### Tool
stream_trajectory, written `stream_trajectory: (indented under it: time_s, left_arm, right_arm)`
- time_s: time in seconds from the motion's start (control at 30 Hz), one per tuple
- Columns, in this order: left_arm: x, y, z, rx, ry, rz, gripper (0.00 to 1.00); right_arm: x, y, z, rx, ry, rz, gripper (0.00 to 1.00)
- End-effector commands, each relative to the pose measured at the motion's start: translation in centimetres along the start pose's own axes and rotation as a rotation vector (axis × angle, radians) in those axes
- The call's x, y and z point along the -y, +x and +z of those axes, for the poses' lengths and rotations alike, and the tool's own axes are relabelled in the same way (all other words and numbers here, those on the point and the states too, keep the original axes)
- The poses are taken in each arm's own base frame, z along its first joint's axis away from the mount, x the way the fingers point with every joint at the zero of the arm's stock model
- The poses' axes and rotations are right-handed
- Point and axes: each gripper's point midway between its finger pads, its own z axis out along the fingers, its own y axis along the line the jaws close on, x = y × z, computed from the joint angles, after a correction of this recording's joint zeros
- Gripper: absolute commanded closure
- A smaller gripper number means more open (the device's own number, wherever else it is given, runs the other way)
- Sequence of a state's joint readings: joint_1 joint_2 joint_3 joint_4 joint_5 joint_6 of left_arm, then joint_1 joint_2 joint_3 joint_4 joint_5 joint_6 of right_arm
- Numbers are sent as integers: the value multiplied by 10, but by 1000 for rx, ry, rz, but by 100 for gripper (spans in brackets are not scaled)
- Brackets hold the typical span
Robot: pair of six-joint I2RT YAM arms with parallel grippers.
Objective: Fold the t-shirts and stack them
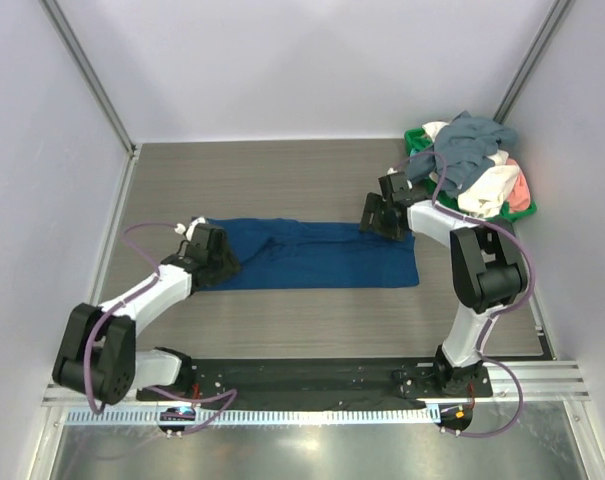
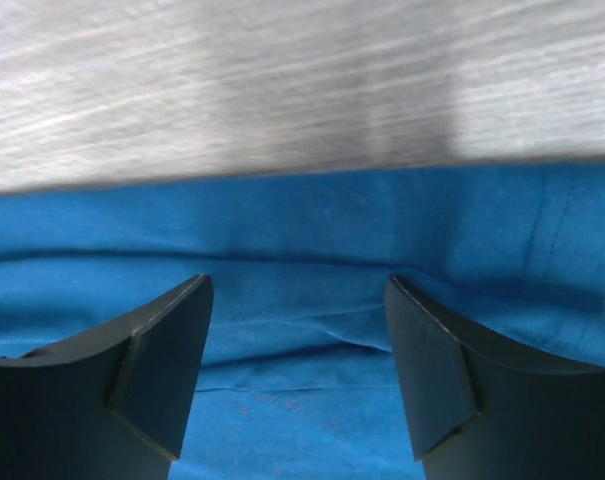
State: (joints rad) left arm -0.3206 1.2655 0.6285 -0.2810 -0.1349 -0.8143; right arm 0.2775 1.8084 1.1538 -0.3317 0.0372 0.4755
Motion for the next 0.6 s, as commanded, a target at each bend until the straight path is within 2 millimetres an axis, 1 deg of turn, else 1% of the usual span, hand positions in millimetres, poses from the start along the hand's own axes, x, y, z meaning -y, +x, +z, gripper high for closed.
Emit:
stream_trajectory:
  time_s: [0.0,0.03,0.07,0.1,0.13,0.17,0.2,0.23,0.27,0.3,0.33,0.37,0.4,0.43,0.47,0.5,0.53,0.57]
  left_arm:
    - [-2,-5,19,42,-35,-56,49]
    - [-4,-3,23,38,-46,-59,49]
    - [-2,-5,28,39,-49,-62,49]
    - [-7,-1,37,21,-81,-56,49]
    - [-2,-9,42,29,-83,-57,49]
    - [-1,-13,47,30,-90,-42,49]
    - [-5,-9,61,4,-120,-29,49]
    - [6,-31,67,39,-106,-33,49]
    - [10,-41,74,48,-113,-7,49]
    - [1,-39,95,16,-162,6,49]
    - [24,-73,102,63,-136,4,50]
    - [31,-83,115,51,-138,32,50]
    - [44,-97,125,54,-122,51,50]
    - [74,-122,146,49,-85,85,50]
    - [90,-135,153,35,-61,125,50]
    - [107,-149,156,34,-39,188,50]
    - [144,-189,141,72,11,219,48]
    - [150,-189,153,43,19,252,46]
  right_arm:
    - [-5,12,6,-15,-16,-19,25]
    - [-3,19,7,-26,-11,-18,26]
    - [4,34,9,-56,5,-19,27]
    - [3,41,7,-55,2,-23,27]
    - [3,49,6,-66,8,-8,28]
    - [11,70,7,-107,22,1,28]
    - [4,76,1,-107,-3,13,30]
    - [2,87,-2,-121,-2,62,32]
    - [9,109,-5,-152,11,83,33]
    - [4,116,-8,-143,-5,109,34]
    - [-21,133,-22,-163,-86,98,35]
    - [-26,158,-27,-202,-96,152,36]
    - [-46,170,-36,-204,-155,131,36]
    - [-71,193,-53,-220,-199,56,36]
    - [-94,200,-67,-223,-234,52,36]
    - [-107,210,-80,-233,-253,14,32]
    - [-117,212,-90,-215,-262,-11,29]
    - [-145,216,-116,-175,-323,-61,27]
